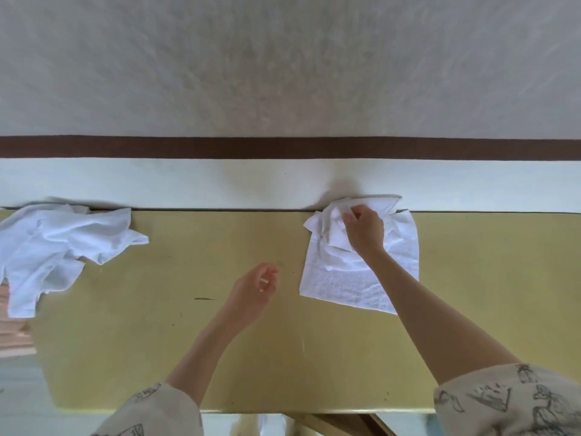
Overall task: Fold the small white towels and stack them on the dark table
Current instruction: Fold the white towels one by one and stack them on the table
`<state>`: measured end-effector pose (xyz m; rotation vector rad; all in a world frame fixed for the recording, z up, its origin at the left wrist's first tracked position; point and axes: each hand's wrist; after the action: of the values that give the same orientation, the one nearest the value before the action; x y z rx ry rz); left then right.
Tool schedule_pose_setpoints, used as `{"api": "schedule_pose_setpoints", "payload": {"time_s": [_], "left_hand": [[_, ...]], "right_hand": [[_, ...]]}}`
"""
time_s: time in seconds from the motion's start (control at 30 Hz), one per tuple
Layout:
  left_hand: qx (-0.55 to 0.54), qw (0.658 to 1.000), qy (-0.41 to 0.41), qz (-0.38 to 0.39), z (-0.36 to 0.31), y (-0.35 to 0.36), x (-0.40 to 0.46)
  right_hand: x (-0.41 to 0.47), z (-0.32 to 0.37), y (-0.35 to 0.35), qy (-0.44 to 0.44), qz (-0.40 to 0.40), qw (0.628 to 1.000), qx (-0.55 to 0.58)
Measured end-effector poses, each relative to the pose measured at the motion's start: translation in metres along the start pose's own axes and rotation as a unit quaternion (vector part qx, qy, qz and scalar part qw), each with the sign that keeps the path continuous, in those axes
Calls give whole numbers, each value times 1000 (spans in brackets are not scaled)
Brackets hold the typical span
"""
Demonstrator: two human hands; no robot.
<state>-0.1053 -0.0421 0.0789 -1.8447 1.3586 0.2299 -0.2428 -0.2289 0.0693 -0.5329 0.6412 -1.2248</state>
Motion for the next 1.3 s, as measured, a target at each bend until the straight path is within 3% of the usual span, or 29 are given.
{"api": "schedule_pose_setpoints", "payload": {"time_s": [0.17,0.3,0.4,0.6,0.83,0.97,1.13,1.3], "left_hand": [[-25,998,48,-39,-58,1,-1],[-49,992,98,-66,-104,10,-18],[-70,981,117,-141,-120,9,-41],[-87,976,91,-178,-91,-27,-80],[-35,968,79,-237,-17,-110,-84],[-23,968,170,-184,-11,-149,-77],[-38,976,213,-18,-2,-181,-80],[69,958,278,-23,16,-212,-70]], "right_hand": [[-44,53,-44,-108,113,985,71],[-77,90,-88,-153,121,976,96],[-94,112,-112,-193,109,971,88],[-128,144,-119,-230,115,964,73],[-150,177,-95,-173,82,973,128],[-164,204,-72,-132,61,968,206],[-182,233,-48,-97,19,966,239],[-187,228,-46,-52,-28,960,274]]}}
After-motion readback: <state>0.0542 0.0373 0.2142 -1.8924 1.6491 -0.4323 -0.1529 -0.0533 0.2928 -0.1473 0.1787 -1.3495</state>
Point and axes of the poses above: each hand's wrist, its own x-axis towards the middle knuckle, its own y-axis out of the palm, z = x × y, and after that the axes turned 8 degrees about -y, right-handed
